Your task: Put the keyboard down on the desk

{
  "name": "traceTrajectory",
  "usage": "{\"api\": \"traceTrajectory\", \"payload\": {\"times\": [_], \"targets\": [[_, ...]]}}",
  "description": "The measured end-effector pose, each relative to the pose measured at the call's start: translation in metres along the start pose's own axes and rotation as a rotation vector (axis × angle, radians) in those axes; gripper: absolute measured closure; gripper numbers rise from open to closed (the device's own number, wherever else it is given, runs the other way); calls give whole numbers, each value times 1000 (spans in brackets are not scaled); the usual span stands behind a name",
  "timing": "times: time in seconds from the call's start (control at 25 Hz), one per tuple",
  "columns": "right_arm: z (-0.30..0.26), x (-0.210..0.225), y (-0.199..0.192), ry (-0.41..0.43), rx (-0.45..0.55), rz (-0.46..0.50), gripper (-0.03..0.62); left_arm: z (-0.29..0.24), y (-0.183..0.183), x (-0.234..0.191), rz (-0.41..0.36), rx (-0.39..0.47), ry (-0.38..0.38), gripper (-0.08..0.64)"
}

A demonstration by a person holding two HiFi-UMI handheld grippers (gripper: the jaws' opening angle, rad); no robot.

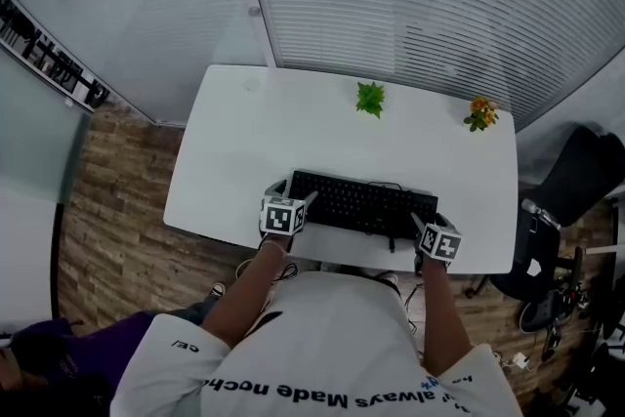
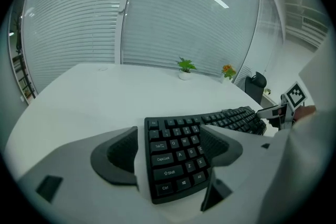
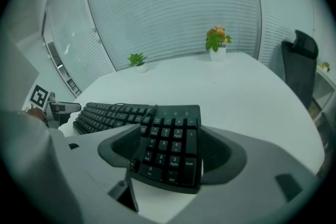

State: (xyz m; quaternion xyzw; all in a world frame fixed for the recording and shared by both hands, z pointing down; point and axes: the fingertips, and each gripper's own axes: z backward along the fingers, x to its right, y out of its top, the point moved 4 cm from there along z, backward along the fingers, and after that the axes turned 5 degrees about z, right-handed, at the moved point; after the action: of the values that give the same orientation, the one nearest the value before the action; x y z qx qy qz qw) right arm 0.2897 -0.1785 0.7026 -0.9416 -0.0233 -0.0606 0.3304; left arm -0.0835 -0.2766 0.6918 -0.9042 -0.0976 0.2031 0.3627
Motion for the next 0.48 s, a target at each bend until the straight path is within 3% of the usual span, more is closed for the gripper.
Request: {"api": "traceTrajectory", "payload": {"times": [0.12, 0.28, 0.48], "targets": [[13, -6, 12, 3, 62, 70, 285, 15, 14, 13, -46, 64, -22, 160], [35, -26, 35, 42, 164, 159, 373, 42, 37, 40, -76, 174, -78, 295], [74, -56, 73, 99, 285, 252, 445, 77, 66, 78, -127, 285, -166, 370]]}}
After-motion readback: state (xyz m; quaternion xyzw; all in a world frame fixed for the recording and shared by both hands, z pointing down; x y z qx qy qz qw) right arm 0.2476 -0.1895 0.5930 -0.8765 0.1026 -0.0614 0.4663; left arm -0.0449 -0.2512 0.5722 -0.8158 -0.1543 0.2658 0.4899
